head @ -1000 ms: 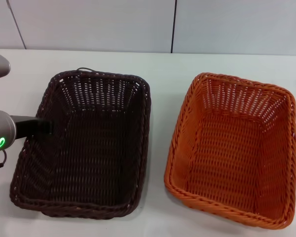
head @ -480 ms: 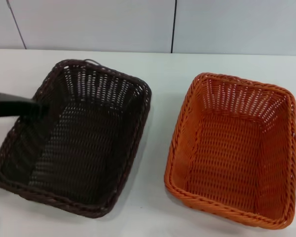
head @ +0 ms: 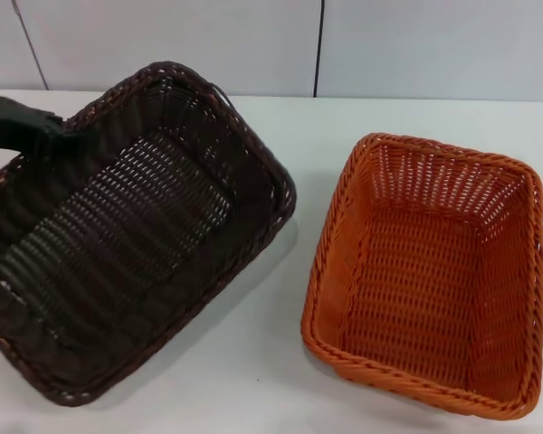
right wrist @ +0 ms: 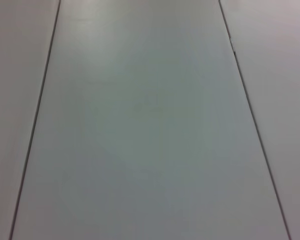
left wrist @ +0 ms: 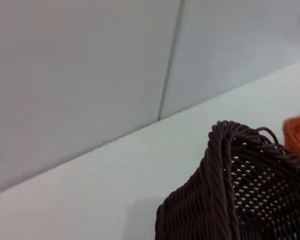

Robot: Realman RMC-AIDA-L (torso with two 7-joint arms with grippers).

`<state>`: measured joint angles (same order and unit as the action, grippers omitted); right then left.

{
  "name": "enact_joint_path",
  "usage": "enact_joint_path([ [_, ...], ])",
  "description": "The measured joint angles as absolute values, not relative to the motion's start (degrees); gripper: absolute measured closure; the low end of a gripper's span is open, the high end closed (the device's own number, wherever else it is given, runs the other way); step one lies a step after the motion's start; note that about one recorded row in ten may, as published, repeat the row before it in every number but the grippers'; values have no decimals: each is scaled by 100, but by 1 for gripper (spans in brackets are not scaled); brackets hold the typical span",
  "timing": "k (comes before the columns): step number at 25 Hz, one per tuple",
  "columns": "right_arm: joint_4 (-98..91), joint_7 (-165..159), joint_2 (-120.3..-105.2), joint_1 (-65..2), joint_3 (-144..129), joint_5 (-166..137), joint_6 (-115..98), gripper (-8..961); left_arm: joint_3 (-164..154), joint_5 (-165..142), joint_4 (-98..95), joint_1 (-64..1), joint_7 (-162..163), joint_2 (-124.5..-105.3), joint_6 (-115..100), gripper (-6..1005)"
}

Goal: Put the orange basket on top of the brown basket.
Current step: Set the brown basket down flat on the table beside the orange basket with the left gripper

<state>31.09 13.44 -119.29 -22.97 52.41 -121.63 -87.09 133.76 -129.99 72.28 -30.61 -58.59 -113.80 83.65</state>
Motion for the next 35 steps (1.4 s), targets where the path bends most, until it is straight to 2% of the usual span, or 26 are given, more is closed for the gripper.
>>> enact_joint_path([
  [1,3110,1344,-11929,-2297,5241,-12163,-8709,318,13376,-12999,7228,-3061,-5859,-11380,8365,797],
  [3,3140,1345,-11933,-2257,5245,-12162,-8744,318,13397,-12979,6761,-3378,-6407,-11069,8588,797],
  [4,3157,1344,-11933,-2237,5247,-12162,-8760,318,13397,-12979,6761,-3378,-6407,-11069,8588,797],
  [5,3208,1345,-11935,-2183,5248,-12162,-8780,318,13390,-12967,6313,-3682,-6966,-10805,8783,797],
  [6,3208,1345,-11935,-2183,5248,-12162,-8780,318,13390,-12967,6313,-3682,-6966,-10805,8783,797],
  [8,3255,1350,-11940,-2131,5252,-12158,-8782,318,13389,-12968,6053,-3844,-7289,-10682,8942,797],
  [10,3288,1379,-11942,-2063,5255,-12152,-8800,318,13389,-12968,6053,-3844,-7289,-10682,8942,797],
  [11,3291,1383,-11943,-2034,5256,-12146,-8813,318,13391,-12998,5582,-4155,-7921,-10470,9268,797],
  [12,3291,1383,-11943,-2034,5256,-12146,-8813,318,13391,-12998,5582,-4155,-7921,-10470,9268,797],
  [14,3302,1392,-11948,-1980,5256,-12122,-8844,318,13391,-13010,5393,-4379,-8380,-10334,9620,797],
  [21,3298,1398,-11953,-1819,5210,-11930,-8867,318,13360,-13007,5423,-4667,-8964,-10305,10262,798],
  [25,3274,1400,-11954,-1744,5201,-11924,-8887,319,13153,-13013,5434,-4794,-9117,-10363,10397,798],
  [29,3282,1402,-11953,-1657,5194,-11924,-8928,319,12814,-13054,5442,-4856,-9200,-10508,10330,798],
  [33,3295,1404,-11953,-1604,5172,-11929,-8996,319,12792,-13072,5445,-4858,-9217,-10537,10265,798],
  [35,3296,1405,-11953,-1592,5124,-11929,-9042,319,12824,-13096,5428,-4853,-9225,-10621,10126,798],
])
